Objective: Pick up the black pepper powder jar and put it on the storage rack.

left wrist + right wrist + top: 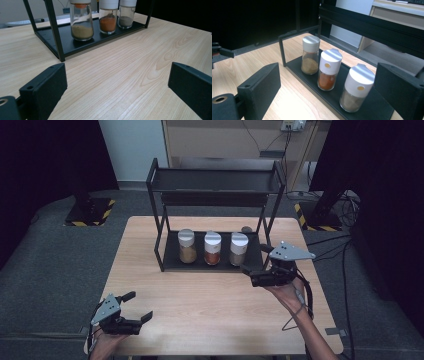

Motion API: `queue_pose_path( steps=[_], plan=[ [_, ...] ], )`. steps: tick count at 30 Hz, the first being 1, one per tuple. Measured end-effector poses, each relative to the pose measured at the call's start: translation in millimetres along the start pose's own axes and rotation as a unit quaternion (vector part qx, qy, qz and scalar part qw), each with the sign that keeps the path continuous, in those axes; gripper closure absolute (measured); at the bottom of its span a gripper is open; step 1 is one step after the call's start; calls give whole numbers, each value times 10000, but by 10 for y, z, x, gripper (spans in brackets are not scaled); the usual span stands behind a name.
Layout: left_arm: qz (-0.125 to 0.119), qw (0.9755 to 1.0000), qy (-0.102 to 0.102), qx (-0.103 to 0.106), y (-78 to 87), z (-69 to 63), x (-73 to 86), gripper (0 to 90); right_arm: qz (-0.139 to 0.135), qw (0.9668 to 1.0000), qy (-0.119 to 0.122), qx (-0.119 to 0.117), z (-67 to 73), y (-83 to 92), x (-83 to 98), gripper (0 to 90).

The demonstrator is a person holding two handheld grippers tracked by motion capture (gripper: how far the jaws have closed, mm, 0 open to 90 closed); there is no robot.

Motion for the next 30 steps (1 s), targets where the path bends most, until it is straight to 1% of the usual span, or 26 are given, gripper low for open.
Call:
queue_pose_path(
  steps=[3,12,18,22,30],
  plan=[
    [-23,10000,11,-5,6,1,-1,12,-52,10000,-16,43,20,125,39,72],
    [-70,10000,18,-42,19,3,0,12,-73,9997,-107,229,37,459,204,72],
    [-90,9999,26,-61,27,7,-1,12,-101,9988,-260,392,29,696,377,71],
    [-98,9999,23,-69,30,5,-2,13,-67,9984,-281,495,32,788,473,72],
    [-117,9999,30,-79,37,3,-3,13,-21,9969,-403,680,59,947,749,72]
  ],
)
Point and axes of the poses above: each handheld gripper's, and its own axes: y roughly backward along the jaws, x roughly out of its underside, z roughly to its left, the point moved 10 cm from there along -y, roughly forward along the jaws, and after that the axes turned 2 degrees about -z, right-handed, at the moved point
